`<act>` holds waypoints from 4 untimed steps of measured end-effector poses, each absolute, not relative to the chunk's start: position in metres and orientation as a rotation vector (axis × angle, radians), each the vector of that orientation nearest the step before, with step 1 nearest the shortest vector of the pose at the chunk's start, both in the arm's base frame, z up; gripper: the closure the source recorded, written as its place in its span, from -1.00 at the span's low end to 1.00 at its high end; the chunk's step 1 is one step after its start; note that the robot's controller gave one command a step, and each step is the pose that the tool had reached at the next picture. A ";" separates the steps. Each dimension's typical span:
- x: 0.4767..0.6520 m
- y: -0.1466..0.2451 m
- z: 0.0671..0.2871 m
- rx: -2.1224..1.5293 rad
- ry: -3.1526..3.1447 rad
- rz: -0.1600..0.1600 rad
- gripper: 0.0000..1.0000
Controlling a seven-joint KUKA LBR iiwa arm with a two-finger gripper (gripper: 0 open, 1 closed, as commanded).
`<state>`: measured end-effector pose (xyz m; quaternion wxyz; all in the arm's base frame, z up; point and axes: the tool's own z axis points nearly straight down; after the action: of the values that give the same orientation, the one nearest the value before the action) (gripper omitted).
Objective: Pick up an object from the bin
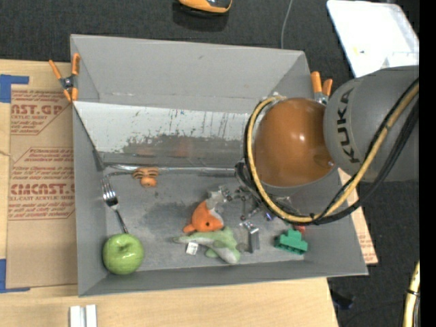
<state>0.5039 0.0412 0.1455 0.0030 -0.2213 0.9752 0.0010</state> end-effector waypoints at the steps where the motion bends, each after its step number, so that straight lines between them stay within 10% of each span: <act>1: 0.544 0.044 0.135 -1.209 2.890 -0.001 -1.00; 2: 0.488 0.037 0.070 -0.929 2.987 0.000 -1.00; 3: 0.557 0.073 0.070 -1.781 2.558 -0.011 1.00; 4: 0.557 0.073 0.071 -1.781 2.558 -0.010 1.00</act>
Offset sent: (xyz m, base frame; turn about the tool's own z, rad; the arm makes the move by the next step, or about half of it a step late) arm -0.0162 -0.0056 -0.0755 -0.1575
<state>0.5566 0.0734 0.0706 0.0124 -0.5713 0.8206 -0.0032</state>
